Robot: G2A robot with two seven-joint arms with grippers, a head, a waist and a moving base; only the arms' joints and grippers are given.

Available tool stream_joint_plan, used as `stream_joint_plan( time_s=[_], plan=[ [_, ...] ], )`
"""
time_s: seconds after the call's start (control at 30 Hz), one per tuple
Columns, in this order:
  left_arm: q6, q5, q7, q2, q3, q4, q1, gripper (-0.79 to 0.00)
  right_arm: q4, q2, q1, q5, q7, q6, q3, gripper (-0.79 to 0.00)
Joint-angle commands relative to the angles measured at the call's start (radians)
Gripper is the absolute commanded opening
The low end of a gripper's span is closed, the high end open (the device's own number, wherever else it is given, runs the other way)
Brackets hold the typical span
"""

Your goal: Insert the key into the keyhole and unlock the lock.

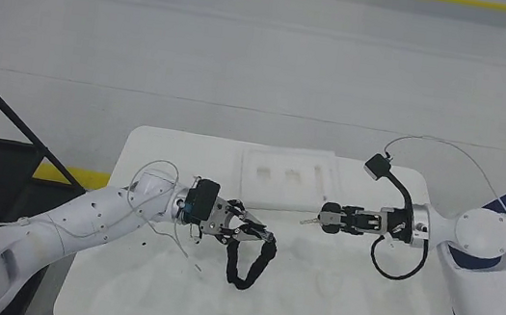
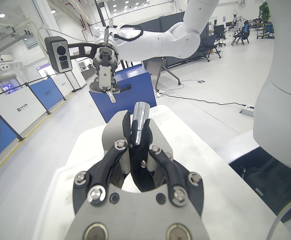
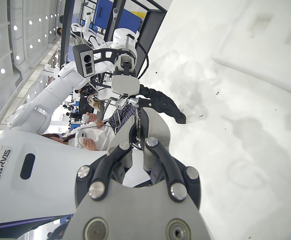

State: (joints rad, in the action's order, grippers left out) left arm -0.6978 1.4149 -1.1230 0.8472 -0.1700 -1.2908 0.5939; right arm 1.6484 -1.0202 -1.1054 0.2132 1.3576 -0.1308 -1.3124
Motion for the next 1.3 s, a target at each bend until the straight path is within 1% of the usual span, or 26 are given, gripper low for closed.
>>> stream_joint_plan(
  time_s=[0.0,0.1,0.23,0.33,0.43,0.57,0.67,0.8,0.97,1.1,1.27],
  plan=[
    [0.000,0.000,0.000,0.000,0.000,0.000,0.000,-0.785,0.000,0.000,0.000,0.000,0.000,0.000,0.000,-0.785],
    [0.000,-0.011,0.005,0.000,-0.001,-0.005,0.009,-0.785,0.006,0.000,-0.009,-0.007,-0.026,0.006,0.004,-0.785],
    [0.010,-0.059,-0.006,0.002,-0.035,-0.013,0.038,-0.785,0.039,0.004,-0.022,-0.004,-0.041,0.031,-0.001,-0.785],
    [0.024,-0.100,-0.023,0.014,-0.054,0.000,0.058,-0.785,0.089,0.010,-0.039,-0.023,-0.047,0.050,-0.012,-0.785],
    [0.041,-0.095,-0.032,0.036,-0.065,0.013,0.066,-0.785,0.148,0.017,-0.064,-0.068,-0.065,0.062,-0.028,-0.785],
    [0.069,-0.078,-0.068,0.077,-0.067,0.040,0.069,-0.785,0.227,0.025,-0.104,-0.089,-0.086,0.068,-0.056,-0.785],
    [0.092,-0.079,-0.091,0.110,-0.062,0.087,0.067,-0.785,0.273,0.030,-0.133,-0.118,-0.123,0.067,-0.078,-0.785],
    [0.098,-0.084,-0.097,0.153,-0.050,0.143,0.053,-0.785,0.316,0.035,-0.164,-0.157,-0.171,0.073,-0.092,-0.785],
    [0.155,-0.043,-0.154,0.197,-0.033,0.217,0.037,-0.785,0.348,0.039,-0.190,-0.188,-0.209,0.087,-0.098,-0.785],
    [0.234,0.013,-0.234,0.226,-0.017,0.280,0.028,-0.785,0.357,0.040,-0.199,-0.207,-0.245,0.108,-0.097,-0.785],
    [0.238,0.013,-0.238,0.229,-0.015,0.284,0.028,-0.785,0.357,0.040,-0.199,-0.207,-0.245,0.108,-0.097,-0.785]
  ],
)
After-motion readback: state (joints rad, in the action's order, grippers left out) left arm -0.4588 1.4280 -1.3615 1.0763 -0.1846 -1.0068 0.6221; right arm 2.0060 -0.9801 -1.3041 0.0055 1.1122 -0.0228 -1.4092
